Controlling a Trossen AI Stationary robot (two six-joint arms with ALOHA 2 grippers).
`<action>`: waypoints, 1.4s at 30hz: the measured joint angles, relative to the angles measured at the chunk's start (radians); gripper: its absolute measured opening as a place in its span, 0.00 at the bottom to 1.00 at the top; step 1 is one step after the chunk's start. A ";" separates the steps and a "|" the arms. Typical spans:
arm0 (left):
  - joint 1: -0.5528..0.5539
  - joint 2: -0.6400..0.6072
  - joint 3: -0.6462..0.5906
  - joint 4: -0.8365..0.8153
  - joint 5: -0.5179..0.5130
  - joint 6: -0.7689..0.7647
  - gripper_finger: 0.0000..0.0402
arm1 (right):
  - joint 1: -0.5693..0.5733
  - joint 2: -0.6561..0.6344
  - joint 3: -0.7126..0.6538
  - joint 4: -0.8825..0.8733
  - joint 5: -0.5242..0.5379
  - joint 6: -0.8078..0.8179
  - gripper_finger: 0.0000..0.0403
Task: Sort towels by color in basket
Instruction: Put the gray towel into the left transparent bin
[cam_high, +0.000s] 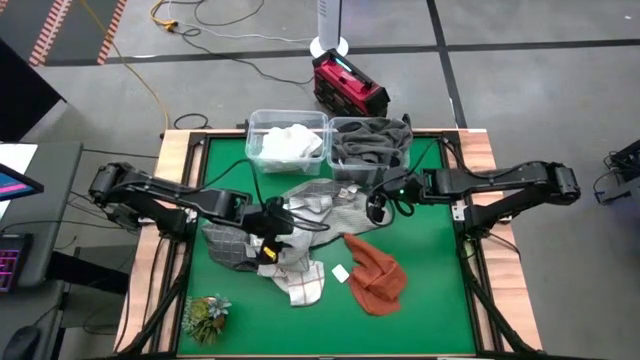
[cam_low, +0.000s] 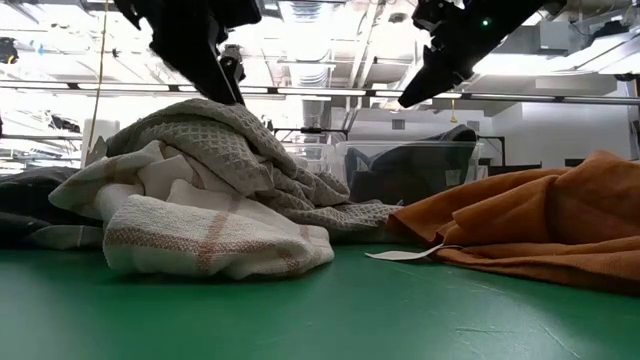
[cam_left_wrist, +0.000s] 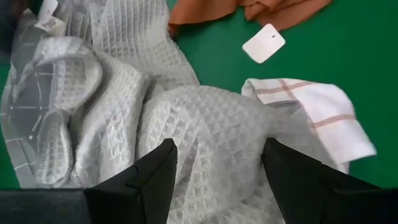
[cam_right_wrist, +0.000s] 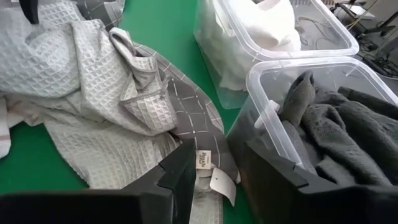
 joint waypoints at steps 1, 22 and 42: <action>0.000 0.000 -0.015 0.023 0.000 -0.002 0.57 | 0.000 0.000 0.000 0.001 0.000 0.000 0.41; -0.062 0.069 -0.107 0.234 -0.015 0.042 0.04 | 0.003 0.000 0.000 0.012 -0.001 -0.003 0.41; 0.272 -0.308 0.049 0.663 -0.649 0.848 0.03 | 0.006 0.000 0.000 0.033 -0.001 -0.008 0.41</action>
